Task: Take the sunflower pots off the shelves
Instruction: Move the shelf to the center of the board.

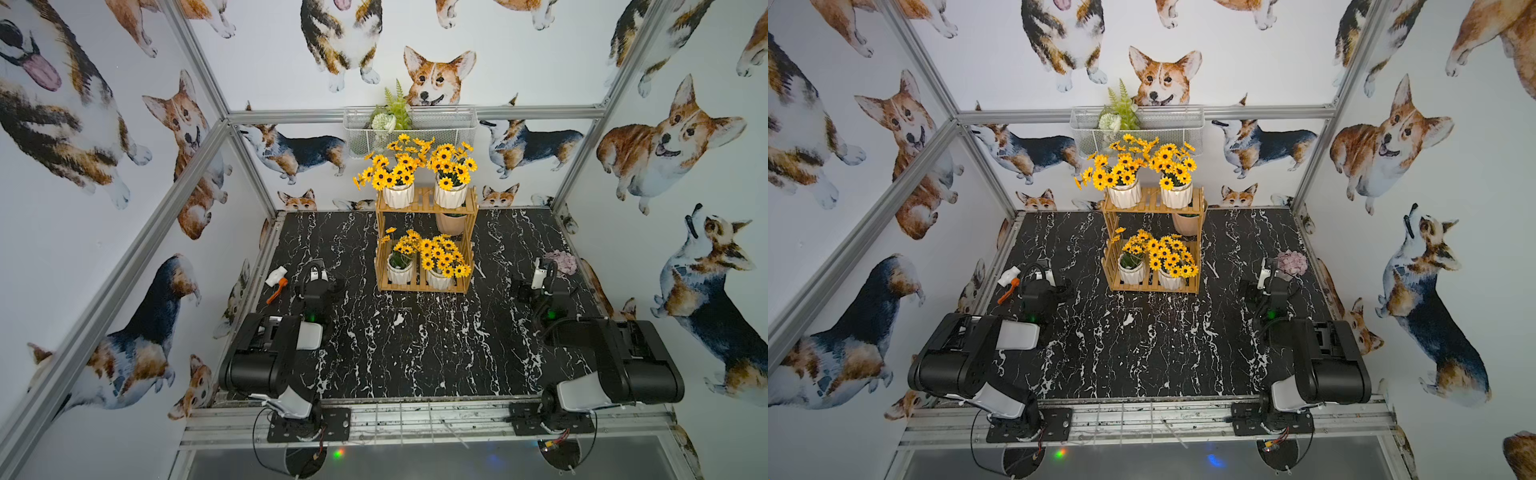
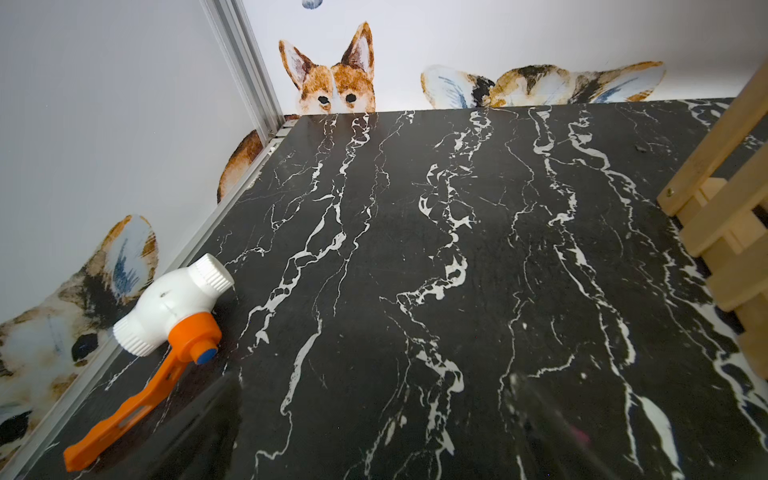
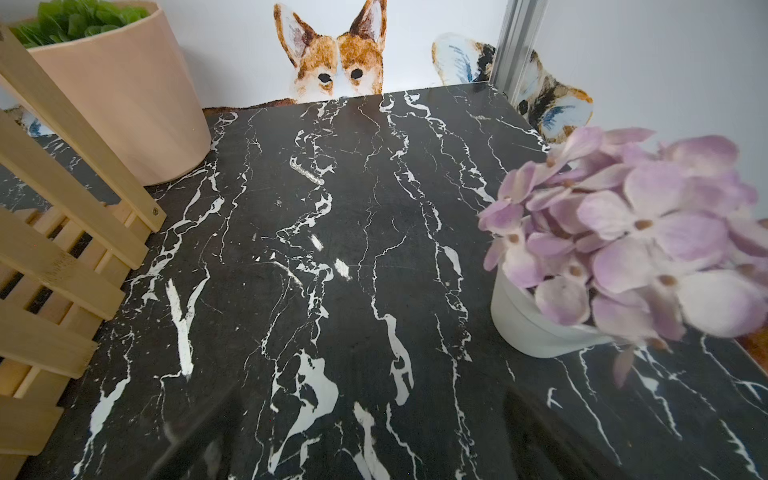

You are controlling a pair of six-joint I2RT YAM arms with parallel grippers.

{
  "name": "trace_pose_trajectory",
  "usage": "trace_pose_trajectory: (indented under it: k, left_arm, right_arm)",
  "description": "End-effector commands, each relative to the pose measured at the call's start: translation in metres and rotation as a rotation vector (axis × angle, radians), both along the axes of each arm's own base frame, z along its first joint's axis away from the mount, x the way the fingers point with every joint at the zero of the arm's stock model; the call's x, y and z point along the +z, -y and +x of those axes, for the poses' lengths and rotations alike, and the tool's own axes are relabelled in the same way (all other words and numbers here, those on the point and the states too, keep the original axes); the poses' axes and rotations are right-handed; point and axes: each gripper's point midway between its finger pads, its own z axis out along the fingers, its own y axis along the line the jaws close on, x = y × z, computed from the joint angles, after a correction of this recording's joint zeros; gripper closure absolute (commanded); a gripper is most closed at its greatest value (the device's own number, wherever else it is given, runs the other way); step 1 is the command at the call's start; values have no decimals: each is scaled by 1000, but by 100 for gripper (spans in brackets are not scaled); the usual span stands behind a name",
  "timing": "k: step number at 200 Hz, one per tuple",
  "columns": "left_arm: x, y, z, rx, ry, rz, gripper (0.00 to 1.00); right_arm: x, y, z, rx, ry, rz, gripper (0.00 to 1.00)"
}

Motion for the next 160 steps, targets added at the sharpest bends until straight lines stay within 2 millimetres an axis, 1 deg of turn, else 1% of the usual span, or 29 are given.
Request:
trace_pose_trajectory:
  k: [1,147,153,160]
  left_arm:
    - [5,0,3,1,21,-6,0]
    - [6,0,4,0,20,-8,0]
    - [5,0,3,-1,19,-8,0]
    - [5,0,3,-1,19,-8,0]
  right_arm:
    - [7,0,2,-1,27,6,0]
    - [7,-1,3,5,26,2,0]
    - [9,0,3,-1,34,-2,0]
    - [17,3,2,-27,57,-6,0]
